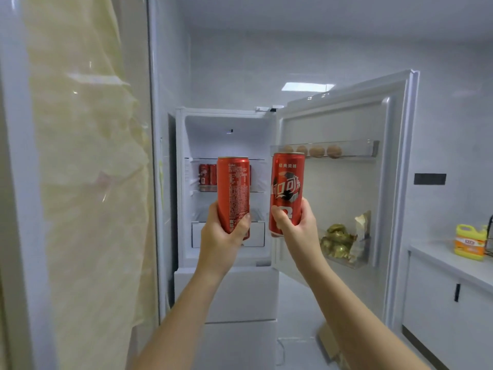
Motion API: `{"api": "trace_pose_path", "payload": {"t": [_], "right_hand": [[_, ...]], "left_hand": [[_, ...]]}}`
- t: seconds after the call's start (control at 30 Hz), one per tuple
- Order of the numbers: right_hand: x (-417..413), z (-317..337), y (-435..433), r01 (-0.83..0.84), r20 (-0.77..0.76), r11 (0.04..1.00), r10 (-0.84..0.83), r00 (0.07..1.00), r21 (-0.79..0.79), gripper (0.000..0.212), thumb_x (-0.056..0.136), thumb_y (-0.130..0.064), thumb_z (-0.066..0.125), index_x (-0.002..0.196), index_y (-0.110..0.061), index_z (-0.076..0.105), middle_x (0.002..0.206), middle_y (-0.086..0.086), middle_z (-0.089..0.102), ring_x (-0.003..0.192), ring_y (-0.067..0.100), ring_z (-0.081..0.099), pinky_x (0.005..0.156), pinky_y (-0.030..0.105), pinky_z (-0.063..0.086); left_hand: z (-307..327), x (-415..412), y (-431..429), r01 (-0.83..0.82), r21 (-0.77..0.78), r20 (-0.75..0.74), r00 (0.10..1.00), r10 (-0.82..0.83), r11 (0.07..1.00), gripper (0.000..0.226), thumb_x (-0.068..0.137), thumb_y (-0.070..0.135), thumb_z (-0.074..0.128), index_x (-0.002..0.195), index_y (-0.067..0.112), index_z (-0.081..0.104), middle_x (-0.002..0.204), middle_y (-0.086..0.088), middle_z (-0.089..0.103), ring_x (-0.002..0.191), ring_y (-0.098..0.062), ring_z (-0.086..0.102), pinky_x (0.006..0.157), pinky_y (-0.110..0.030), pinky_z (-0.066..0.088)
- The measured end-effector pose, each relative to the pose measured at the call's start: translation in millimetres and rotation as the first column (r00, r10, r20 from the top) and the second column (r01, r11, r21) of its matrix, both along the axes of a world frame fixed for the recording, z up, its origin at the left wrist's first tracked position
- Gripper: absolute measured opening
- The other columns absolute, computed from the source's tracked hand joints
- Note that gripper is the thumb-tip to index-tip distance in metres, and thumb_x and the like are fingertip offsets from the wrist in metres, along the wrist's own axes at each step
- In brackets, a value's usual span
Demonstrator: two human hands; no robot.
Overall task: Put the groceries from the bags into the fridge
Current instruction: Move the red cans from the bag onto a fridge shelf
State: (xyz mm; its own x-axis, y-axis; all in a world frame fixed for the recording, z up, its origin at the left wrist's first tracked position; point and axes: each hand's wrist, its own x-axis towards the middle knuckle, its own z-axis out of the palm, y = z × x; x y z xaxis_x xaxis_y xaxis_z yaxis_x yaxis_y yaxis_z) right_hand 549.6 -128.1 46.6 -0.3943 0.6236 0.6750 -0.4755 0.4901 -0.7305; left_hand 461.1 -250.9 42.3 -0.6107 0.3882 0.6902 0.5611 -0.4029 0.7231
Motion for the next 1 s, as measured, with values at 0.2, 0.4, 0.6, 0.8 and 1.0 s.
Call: {"api": "trace_pose_path", "payload": {"t": [0.2,0.4,0.6,0.8,1.0], "right_hand": [[-2,-5,6,-0.029,0.012,0.999,0.029,1.0,-0.019,0.028,0.09,-0.02,0.068,0.111,-0.03,0.052,0.103,0.001,0.064,0.093,0.018,0.065,0.063,0.024,0.056],[0,-10,20,-0.028,0.015,0.999,0.028,0.999,-0.026,0.033,0.09,-0.022,0.068,0.12,-0.024,0.052,0.111,0.005,0.063,0.098,0.02,0.064,0.063,0.025,0.057],[-6,-14,36,-0.029,0.021,0.999,0.03,0.999,-0.015,0.034,0.09,-0.024,0.068,0.12,-0.026,0.051,0.11,0.0,0.064,0.1,0.017,0.064,0.069,0.027,0.058],[-24,-23,56,-0.049,0.03,0.999,0.05,0.998,-0.01,0.033,0.088,-0.025,0.07,0.117,-0.03,0.054,0.106,-0.003,0.066,0.098,0.013,0.065,0.073,0.027,0.057],[-61,-30,84,-0.028,0.072,1.0,0.029,0.997,-0.012,0.051,0.076,-0.042,0.067,0.123,-0.026,0.053,0.111,-0.002,0.065,0.101,0.013,0.064,0.079,0.032,0.058]], "left_hand": [[-2,0,5,-0.051,-0.002,0.009,0.999,0.051,0.999,0.038,0.089,0.024,0.068,0.121,0.021,0.049,0.091,0.008,0.063,0.073,0.009,0.062,0.059,-0.009,0.049],[-7,1,15,-0.064,-0.01,0.015,0.998,0.064,0.998,0.039,0.089,0.025,0.068,0.122,0.021,0.049,0.092,0.009,0.063,0.074,0.008,0.062,0.06,-0.009,0.049],[-9,-3,29,-0.081,-0.021,0.023,0.996,0.081,0.997,0.038,0.088,0.026,0.068,0.12,0.023,0.048,0.095,0.01,0.062,0.077,0.011,0.061,0.061,-0.007,0.048],[-11,-23,46,-0.1,-0.037,0.031,0.994,0.101,0.994,0.037,0.088,0.028,0.068,0.12,0.025,0.048,0.098,0.011,0.061,0.08,0.012,0.06,0.063,-0.007,0.048],[-17,-63,72,-0.121,-0.034,0.033,0.992,0.122,0.992,0.036,0.088,0.027,0.068,0.119,0.024,0.048,0.096,0.011,0.061,0.08,0.012,0.06,0.063,-0.006,0.047]]}}
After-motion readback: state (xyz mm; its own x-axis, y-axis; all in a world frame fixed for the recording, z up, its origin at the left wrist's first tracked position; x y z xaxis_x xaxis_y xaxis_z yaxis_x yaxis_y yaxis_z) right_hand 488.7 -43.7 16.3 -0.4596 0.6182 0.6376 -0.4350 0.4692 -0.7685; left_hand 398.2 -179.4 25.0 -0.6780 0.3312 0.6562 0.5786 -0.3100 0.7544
